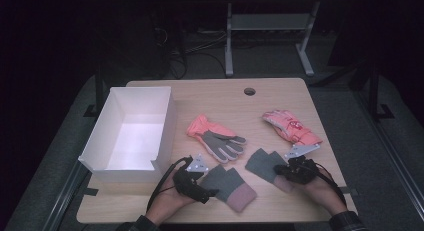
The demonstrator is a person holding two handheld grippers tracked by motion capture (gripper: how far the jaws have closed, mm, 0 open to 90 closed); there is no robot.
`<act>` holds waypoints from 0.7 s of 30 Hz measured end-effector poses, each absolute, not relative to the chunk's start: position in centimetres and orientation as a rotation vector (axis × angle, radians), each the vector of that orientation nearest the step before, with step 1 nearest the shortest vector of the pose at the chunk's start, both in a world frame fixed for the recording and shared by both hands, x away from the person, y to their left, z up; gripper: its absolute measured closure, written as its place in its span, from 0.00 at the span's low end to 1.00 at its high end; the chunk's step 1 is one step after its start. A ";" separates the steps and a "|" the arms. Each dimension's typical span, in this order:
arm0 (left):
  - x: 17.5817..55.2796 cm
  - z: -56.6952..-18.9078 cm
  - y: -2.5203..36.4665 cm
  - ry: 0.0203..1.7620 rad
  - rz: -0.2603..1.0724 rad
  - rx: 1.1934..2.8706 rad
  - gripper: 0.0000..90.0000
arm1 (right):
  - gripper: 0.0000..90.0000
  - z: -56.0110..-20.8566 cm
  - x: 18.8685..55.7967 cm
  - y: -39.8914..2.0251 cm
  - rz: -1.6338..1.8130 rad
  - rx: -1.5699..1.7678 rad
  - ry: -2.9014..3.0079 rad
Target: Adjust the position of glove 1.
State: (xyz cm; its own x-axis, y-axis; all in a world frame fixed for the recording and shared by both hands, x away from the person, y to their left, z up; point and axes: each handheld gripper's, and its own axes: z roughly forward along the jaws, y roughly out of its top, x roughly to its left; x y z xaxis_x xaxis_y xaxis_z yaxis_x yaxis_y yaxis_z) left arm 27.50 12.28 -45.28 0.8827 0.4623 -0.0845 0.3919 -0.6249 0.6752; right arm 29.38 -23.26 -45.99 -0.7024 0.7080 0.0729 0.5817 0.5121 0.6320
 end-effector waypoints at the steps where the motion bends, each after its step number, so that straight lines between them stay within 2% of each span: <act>1: 27.5 -45.3 12.3 0.612 0.126 2.317 0.17 | 0.97 -46.0 29.4 -23.3 0.958 1.107 2.556; 11: 27.6 -45.1 12.5 0.609 0.130 2.322 0.17 | 0.97 -44.5 28.9 -24.1 1.057 1.163 2.511; 21: 27.1 -44.9 12.8 0.618 0.134 2.310 0.17 | 0.97 -42.6 27.5 -22.8 1.176 1.148 2.492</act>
